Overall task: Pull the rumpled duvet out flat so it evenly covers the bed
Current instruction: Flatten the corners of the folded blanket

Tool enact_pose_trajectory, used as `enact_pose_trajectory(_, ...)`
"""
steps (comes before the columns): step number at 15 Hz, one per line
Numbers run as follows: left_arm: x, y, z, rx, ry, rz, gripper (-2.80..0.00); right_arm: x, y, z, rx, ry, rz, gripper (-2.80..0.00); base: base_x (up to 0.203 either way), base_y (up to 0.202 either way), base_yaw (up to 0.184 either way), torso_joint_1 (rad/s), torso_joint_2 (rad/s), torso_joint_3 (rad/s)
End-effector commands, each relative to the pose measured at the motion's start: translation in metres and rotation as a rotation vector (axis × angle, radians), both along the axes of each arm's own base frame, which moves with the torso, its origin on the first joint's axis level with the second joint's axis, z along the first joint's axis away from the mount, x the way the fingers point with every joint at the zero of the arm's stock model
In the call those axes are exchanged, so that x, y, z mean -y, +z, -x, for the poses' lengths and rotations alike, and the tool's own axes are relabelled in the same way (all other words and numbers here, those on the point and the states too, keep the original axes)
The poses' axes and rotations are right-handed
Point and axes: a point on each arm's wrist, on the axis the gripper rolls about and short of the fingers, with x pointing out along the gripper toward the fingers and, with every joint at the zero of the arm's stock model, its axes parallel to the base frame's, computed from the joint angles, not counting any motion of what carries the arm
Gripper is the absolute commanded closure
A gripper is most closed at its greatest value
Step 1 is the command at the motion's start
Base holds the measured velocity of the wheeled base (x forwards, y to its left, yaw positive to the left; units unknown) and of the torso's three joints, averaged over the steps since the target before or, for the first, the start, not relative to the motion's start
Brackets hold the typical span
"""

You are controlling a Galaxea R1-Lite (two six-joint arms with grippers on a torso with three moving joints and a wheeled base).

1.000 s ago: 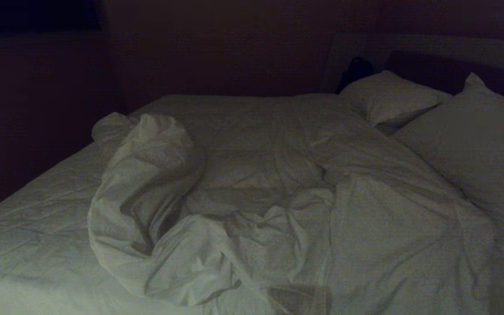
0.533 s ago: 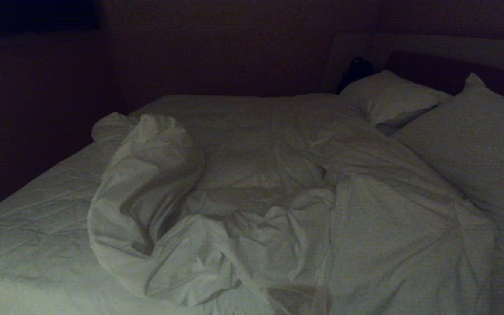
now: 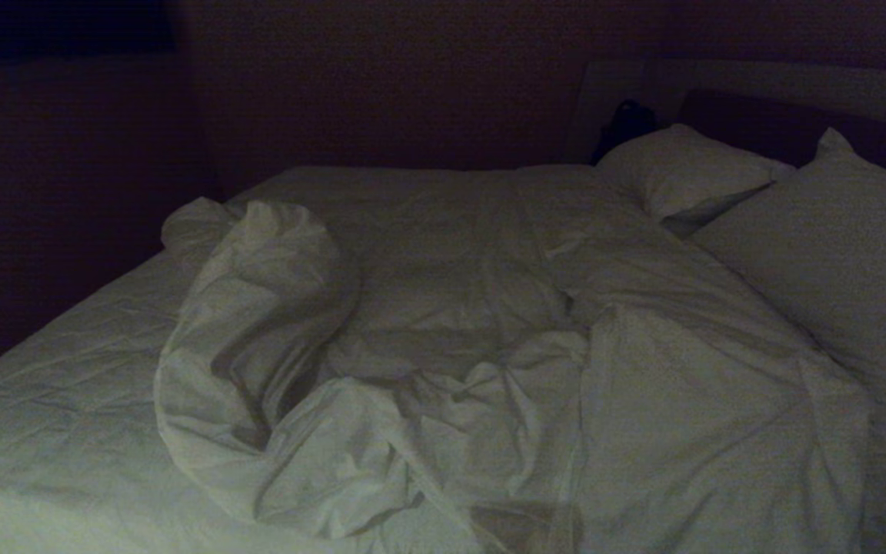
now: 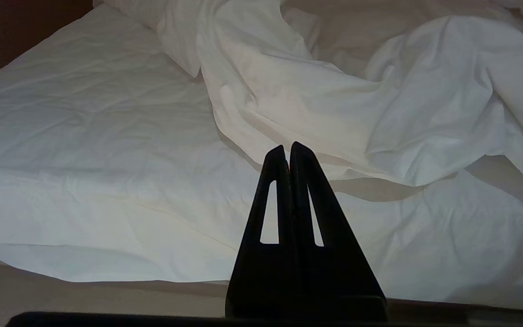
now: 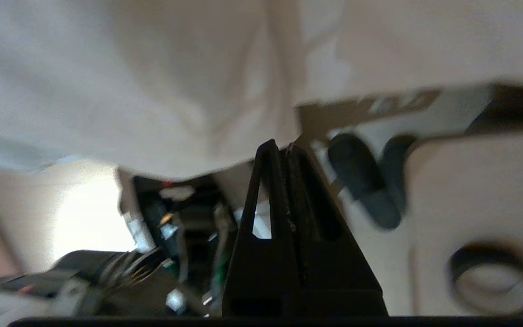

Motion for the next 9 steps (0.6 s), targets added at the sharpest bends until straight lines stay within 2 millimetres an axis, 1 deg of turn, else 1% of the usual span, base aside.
enact_pose_trajectory(1,0.0,0.0,0.0,0.0,0.001,0.0,0.0,0.008,-0.005,-0.006,0.067,0.024,0.057,0.0,0.0,0.0,0.0,0.0,0.0,0.0)
enact_pose_trajectory(5,0.0,0.0,0.0,0.0,0.001,0.0,0.0,0.011,-0.015,-0.011,0.142,0.093,0.053,0.0,0.0,0.0,0.0,0.0,0.0,0.0)
enact_pose_trajectory(9,0.0,0.0,0.0,0.0,0.001,0.0,0.0,0.009,-0.017,-0.012,0.165,0.126,0.06,0.0,0.0,0.0,0.0,0.0,0.0,0.0)
